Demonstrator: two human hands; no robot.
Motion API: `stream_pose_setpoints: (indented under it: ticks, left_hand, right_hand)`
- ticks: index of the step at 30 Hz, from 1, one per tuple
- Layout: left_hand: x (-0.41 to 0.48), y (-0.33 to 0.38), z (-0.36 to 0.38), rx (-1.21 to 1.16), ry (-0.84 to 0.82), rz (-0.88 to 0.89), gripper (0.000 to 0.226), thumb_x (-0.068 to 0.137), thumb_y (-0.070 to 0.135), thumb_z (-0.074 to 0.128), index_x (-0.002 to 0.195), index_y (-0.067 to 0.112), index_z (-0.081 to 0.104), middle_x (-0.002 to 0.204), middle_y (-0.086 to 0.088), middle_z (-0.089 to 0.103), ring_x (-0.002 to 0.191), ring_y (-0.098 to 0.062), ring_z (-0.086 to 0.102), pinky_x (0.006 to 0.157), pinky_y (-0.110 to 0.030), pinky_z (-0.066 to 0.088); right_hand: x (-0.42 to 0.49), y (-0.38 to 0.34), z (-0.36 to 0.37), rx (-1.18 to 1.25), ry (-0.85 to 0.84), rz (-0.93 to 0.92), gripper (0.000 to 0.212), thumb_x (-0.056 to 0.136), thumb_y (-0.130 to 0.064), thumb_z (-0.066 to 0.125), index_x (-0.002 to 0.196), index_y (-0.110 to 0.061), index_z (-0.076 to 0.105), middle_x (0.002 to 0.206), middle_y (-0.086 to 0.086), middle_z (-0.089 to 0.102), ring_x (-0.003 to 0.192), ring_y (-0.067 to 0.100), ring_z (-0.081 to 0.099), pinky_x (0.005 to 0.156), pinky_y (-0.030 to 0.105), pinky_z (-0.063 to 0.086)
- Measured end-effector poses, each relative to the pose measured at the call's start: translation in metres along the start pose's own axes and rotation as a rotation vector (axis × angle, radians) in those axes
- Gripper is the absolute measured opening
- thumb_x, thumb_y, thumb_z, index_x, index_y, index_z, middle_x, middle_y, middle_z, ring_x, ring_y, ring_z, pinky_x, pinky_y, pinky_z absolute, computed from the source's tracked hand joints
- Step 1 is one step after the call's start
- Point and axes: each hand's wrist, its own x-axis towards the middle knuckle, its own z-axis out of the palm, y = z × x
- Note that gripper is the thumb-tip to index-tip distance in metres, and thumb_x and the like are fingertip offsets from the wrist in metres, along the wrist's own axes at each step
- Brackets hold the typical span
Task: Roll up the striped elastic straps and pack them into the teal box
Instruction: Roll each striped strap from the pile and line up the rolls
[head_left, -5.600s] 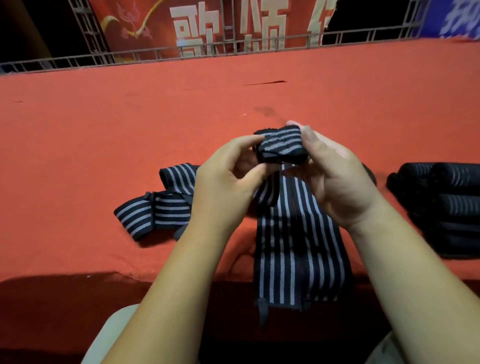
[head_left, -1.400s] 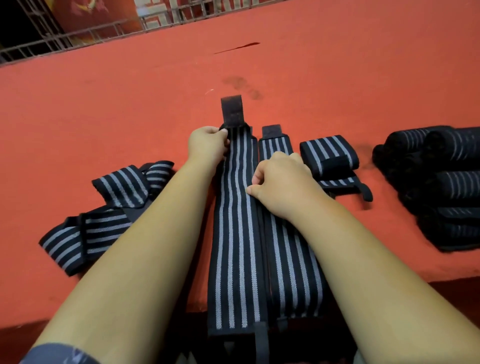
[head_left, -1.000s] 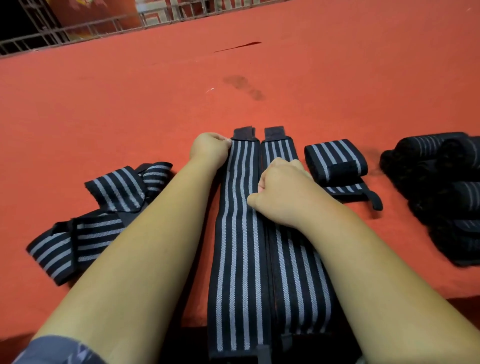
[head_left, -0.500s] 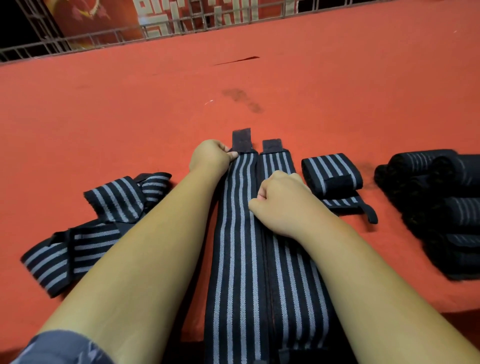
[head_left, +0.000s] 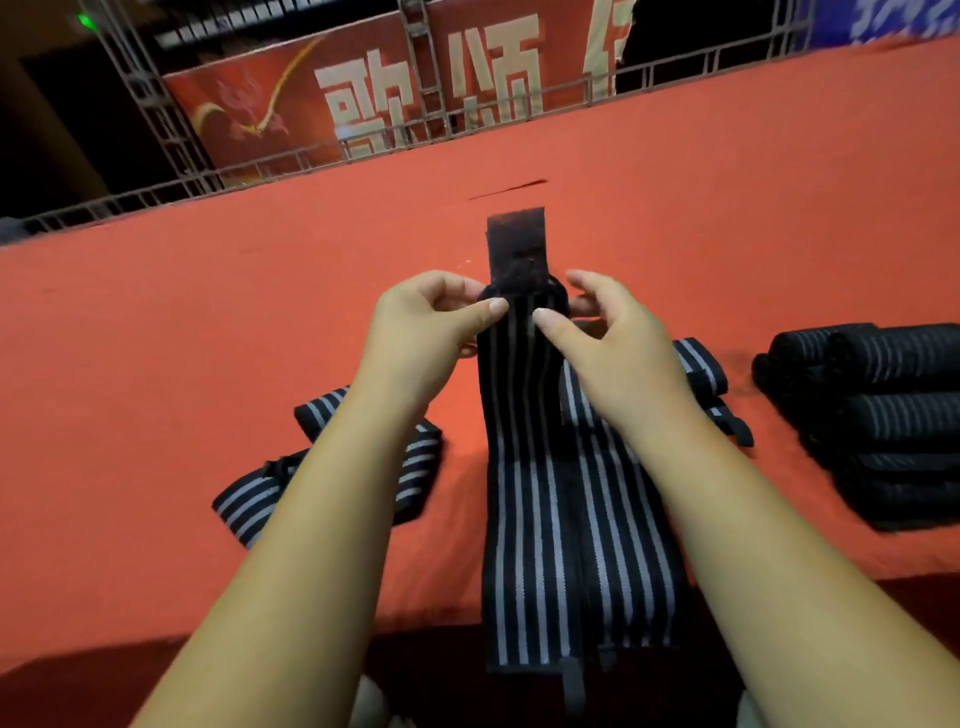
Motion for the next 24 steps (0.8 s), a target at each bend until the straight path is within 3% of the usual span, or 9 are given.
stream_pose_setpoints:
  ticks: [3,6,8,10,13,17,19,21,24]
  left_hand:
    - [-0.039,0.040,-0.021,0.010,0.041,0.025,0.011,0.089,0.014,0.087,0.097,0.013,0.079,0.082,-0.001,0.081,0.070,-0.010,0.072,0.059,-0.026,0.055]
    - [-0.077,0.073,-0.039,0.036,0.108,0.099,0.013,0.091,0.016,0.086,0.104,0.019,0.085,0.086,0.005,0.083,0.071,-0.003,0.072,0.059,-0.022,0.054]
    - [-0.100,0.090,-0.047,0.018,0.110,0.136,0.015,0.093,0.016,0.084,0.106,0.023,0.087,0.087,0.008,0.084,0.073,-0.003,0.073,0.063,-0.027,0.058]
    - [-0.120,0.104,-0.053,-0.025,0.093,0.137,0.016,0.096,0.016,0.081,0.108,0.024,0.087,0.092,0.006,0.084,0.088,-0.015,0.080,0.078,-0.041,0.066]
    - [-0.142,0.118,-0.061,-0.139,0.074,0.112,0.016,0.100,0.018,0.076,0.113,0.018,0.086,0.102,-0.002,0.085,0.105,-0.028,0.081,0.095,-0.054,0.064]
    - [-0.161,0.128,-0.065,-0.342,0.038,0.069,0.022,0.099,0.021,0.075,0.117,0.012,0.084,0.111,-0.011,0.083,0.110,-0.028,0.079,0.103,-0.047,0.061]
    - [-0.166,0.132,-0.065,-0.489,0.049,0.063,0.029,0.092,0.020,0.077,0.118,0.008,0.082,0.112,-0.017,0.082,0.108,-0.031,0.079,0.098,-0.042,0.062]
    - [-0.170,0.137,-0.064,-0.601,0.060,0.075,0.034,0.088,0.016,0.076,0.119,0.002,0.080,0.112,-0.021,0.081,0.104,-0.031,0.079,0.092,-0.037,0.065]
    - [-0.174,0.135,-0.063,-0.629,0.061,0.090,0.035,0.083,0.013,0.077,0.116,0.001,0.079,0.110,-0.021,0.081,0.100,-0.028,0.079,0.088,-0.034,0.065]
  right_hand:
    - [-0.023,-0.032,-0.006,0.106,0.005,-0.086,0.023,0.099,-0.034,0.077,0.122,-0.032,0.077,0.096,-0.013,0.080,0.092,0.003,0.076,0.091,0.041,0.061]
    - [-0.050,-0.068,-0.013,0.182,-0.003,-0.114,0.009,0.101,-0.030,0.075,0.107,-0.027,0.081,0.088,-0.012,0.082,0.087,0.007,0.078,0.087,0.045,0.063]
    - [-0.067,-0.089,-0.018,0.177,0.022,-0.143,0.013,0.103,-0.033,0.072,0.100,-0.026,0.082,0.087,-0.012,0.081,0.086,0.009,0.078,0.085,0.045,0.063]
    - [-0.082,-0.108,-0.024,0.148,0.040,-0.160,0.019,0.104,-0.037,0.069,0.096,-0.025,0.082,0.086,-0.010,0.081,0.084,0.013,0.077,0.080,0.043,0.061]
    - [-0.101,-0.134,-0.033,0.108,0.013,-0.196,0.028,0.107,-0.039,0.064,0.094,-0.020,0.080,0.087,-0.003,0.080,0.085,0.019,0.075,0.073,0.041,0.057]
    - [-0.121,-0.168,-0.047,0.144,-0.041,-0.249,0.031,0.110,-0.035,0.060,0.095,-0.019,0.081,0.086,-0.005,0.081,0.084,0.016,0.077,0.074,0.040,0.059]
    - [-0.126,-0.177,-0.052,0.101,-0.070,-0.281,0.034,0.110,-0.039,0.058,0.096,-0.019,0.081,0.088,-0.005,0.081,0.085,0.017,0.077,0.075,0.041,0.059]
    - [-0.129,-0.179,-0.054,0.058,-0.116,-0.303,0.035,0.109,-0.045,0.060,0.099,-0.017,0.080,0.091,0.003,0.081,0.089,0.028,0.075,0.077,0.049,0.060]
    - [-0.130,-0.174,-0.054,0.074,-0.166,-0.295,0.029,0.104,-0.047,0.066,0.106,-0.022,0.080,0.094,0.002,0.082,0.093,0.030,0.076,0.082,0.055,0.061]
